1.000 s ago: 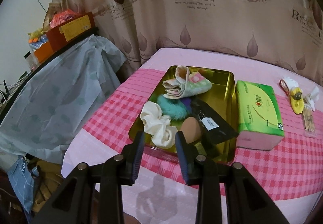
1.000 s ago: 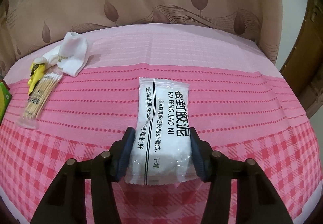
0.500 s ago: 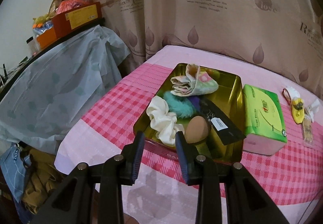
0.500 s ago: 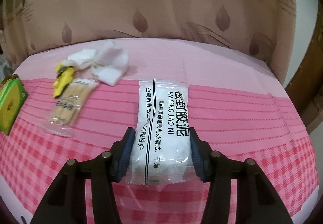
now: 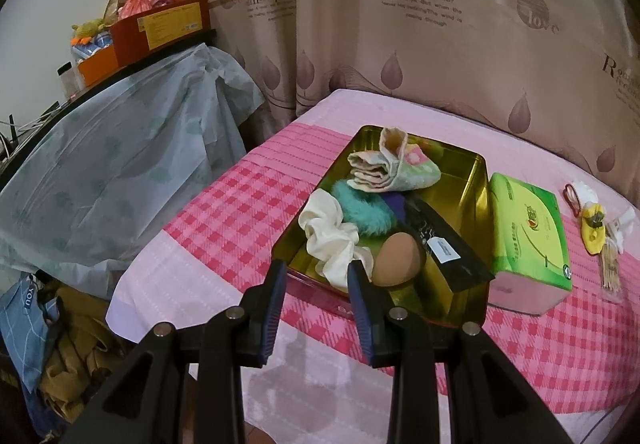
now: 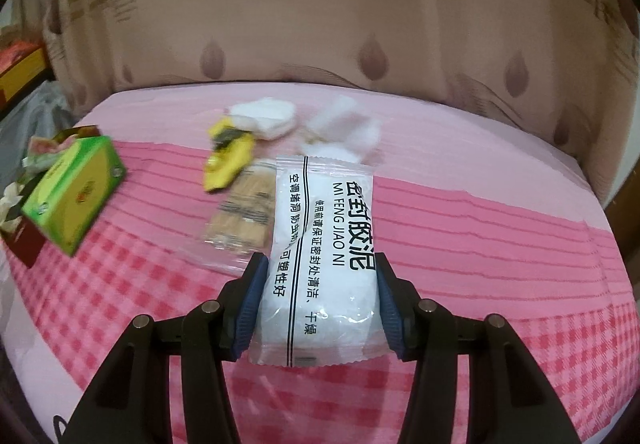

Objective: Organize soft objects
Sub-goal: 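Carry the white packet with the right gripper over the gold tray, then lower the white packet into the tray and open the right gripper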

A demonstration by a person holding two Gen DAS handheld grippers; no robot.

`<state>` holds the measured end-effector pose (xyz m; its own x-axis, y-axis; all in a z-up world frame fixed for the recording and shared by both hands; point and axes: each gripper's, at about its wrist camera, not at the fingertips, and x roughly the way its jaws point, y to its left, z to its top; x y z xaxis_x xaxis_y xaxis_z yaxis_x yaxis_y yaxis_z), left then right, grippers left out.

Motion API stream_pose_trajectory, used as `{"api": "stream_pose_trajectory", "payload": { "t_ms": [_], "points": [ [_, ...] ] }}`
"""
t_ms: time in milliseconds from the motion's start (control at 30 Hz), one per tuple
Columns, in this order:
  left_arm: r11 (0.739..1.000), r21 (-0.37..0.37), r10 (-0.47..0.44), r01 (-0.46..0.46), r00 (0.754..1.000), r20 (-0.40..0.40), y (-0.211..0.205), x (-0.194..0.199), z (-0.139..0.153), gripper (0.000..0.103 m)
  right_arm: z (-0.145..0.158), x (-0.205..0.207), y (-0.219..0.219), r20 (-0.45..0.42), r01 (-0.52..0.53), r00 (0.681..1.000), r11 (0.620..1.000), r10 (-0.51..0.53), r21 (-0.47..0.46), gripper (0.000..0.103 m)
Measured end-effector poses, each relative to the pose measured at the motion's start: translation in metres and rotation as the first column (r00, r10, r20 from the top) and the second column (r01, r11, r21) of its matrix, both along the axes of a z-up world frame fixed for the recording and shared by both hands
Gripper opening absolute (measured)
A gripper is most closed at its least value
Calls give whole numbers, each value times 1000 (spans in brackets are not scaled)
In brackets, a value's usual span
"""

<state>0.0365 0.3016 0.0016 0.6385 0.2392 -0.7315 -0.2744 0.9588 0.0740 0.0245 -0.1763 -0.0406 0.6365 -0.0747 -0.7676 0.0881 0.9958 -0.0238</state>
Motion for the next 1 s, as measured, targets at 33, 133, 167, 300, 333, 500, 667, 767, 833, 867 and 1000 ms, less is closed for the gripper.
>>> {"api": "stream_pose_trajectory", "payload": {
  "t_ms": [33,133,167,300,333,500,667,767,833,867,1000],
  "points": [
    [1000,0,4,-4,1000,2,1,0,0,32,1,1,6,3,-13,1000,1000,13,0,48],
    [1000,2,22,-22,1000,15,3,-1,2,32,7,3,25,10,-57,998,998,57,12,48],
    [1000,2,28,-28,999,19,4,-1,3,32,9,4,34,15,-74,997,997,74,15,48],
    [998,3,61,-61,997,41,9,-2,6,32,17,11,64,30,-144,989,989,143,18,48],
    [997,0,72,-73,996,43,11,-2,7,32,19,13,73,33,-163,986,987,162,16,48],
    [993,-28,116,-115,992,47,21,-4,7,32,31,26,121,58,-258,965,966,256,27,48],
    [985,-46,167,-165,985,49,31,-5,7,32,40,37,176,79,-366,929,929,361,53,48],
    [979,-57,197,-195,980,37,37,-6,6,32,44,42,215,87,-435,899,898,429,62,48],
    [973,-69,221,-219,975,27,43,-6,4,32,45,46,240,91,-476,878,876,470,70,48],
    [969,-75,237,-235,971,23,47,-7,4,32,45,48,253,90,-499,866,863,492,76,48],
    [956,-102,280,-276,960,21,57,-10,3,32,47,53,301,93,-573,819,815,566,84,48]
  ]
}}
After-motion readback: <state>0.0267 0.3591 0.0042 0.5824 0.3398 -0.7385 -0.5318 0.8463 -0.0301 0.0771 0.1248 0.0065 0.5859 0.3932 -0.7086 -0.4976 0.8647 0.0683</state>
